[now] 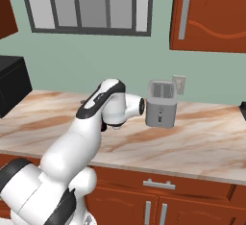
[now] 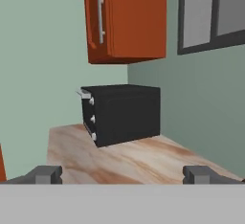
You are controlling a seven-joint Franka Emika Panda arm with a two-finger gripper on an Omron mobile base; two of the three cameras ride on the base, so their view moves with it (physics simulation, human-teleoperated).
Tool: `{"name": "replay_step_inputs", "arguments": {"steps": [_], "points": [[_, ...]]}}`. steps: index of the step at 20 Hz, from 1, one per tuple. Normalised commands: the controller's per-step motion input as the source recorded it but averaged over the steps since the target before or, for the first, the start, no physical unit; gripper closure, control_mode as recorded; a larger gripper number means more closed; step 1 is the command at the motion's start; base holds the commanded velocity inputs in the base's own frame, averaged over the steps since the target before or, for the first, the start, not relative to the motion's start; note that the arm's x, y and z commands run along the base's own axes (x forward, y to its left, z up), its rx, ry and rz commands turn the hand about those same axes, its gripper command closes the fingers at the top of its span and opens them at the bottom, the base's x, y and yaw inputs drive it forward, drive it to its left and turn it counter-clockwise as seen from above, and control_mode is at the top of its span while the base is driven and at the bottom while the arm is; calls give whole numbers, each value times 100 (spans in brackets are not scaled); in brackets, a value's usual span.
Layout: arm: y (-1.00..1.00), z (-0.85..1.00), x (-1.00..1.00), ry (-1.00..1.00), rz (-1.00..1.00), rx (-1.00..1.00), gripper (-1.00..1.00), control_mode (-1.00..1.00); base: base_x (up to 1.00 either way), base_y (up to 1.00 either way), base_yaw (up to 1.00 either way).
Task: Place the drinks on the dining counter in a tight cluster.
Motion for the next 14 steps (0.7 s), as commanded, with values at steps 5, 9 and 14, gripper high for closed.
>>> {"name": "replay_step_inputs", "arguments": {"steps": [5, 9, 14], "points": [[0, -9, 10, 0, 0, 0, -100, -100, 0, 0, 0], [0, -6, 11, 0, 0, 0, -100, -100, 0, 0, 0], [0, -8, 8, 0, 0, 0, -100, -100, 0, 0, 0]]}}
